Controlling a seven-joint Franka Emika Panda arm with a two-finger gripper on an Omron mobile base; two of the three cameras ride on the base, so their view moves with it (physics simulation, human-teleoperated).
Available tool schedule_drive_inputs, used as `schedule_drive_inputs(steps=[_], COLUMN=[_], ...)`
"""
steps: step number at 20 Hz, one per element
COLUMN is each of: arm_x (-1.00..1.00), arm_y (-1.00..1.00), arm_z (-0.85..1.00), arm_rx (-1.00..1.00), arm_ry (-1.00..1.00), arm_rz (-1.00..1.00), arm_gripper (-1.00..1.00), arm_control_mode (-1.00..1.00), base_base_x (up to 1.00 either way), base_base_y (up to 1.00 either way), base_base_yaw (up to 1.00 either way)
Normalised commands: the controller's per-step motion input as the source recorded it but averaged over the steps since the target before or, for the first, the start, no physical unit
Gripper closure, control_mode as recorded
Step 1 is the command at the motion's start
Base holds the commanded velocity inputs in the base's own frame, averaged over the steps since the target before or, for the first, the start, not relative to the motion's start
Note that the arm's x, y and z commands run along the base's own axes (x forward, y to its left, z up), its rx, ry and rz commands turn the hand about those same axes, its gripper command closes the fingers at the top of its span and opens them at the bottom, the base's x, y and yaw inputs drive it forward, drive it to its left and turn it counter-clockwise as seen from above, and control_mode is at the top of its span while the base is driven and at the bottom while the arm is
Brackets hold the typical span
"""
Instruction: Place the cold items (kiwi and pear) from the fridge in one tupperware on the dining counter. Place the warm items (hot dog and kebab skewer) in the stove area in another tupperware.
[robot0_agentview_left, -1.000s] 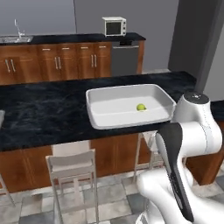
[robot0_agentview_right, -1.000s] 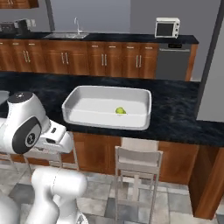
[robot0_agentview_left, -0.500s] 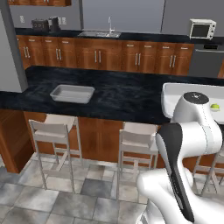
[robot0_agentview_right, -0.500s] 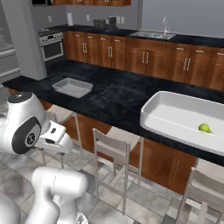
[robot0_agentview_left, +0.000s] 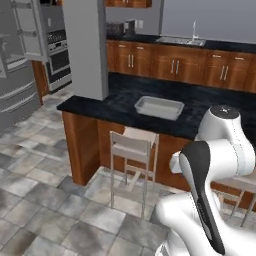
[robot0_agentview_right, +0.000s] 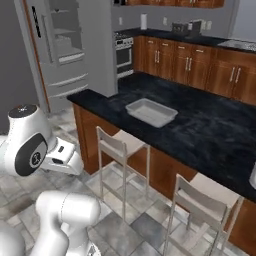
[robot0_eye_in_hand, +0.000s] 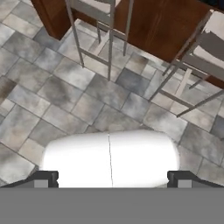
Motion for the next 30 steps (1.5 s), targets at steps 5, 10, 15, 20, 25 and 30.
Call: schedule_drive_inputs(steps=[5, 10, 15, 20, 25, 30], arm_x=[0.0, 0.0, 0.0, 0.0, 0.0, 0.0], arm_y=[0.0, 0.0, 0.0, 0.0, 0.0, 0.0], arm_z=[0.0, 0.0, 0.0, 0.0, 0.0, 0.0], arm_rx=[0.0, 0.0, 0.0, 0.0, 0.0, 0.0], arm_ry=[0.0, 0.0, 0.0, 0.0, 0.0, 0.0], arm_rz=[0.0, 0.0, 0.0, 0.0, 0.0, 0.0], arm_gripper=[-1.0, -1.0, -1.0, -1.0, -1.0, -1.0], arm_control_mode=[1.0, 1.0, 1.0, 1.0, 1.0, 1.0], base_base_x=[1.0, 1.0, 0.95, 0.93, 0.9, 0.81], base_base_y=[0.78, 0.93, 0.92, 0.96, 0.95, 0.71], base_base_yaw=[0.07, -0.02, -0.1, -0.17, -0.23, -0.34])
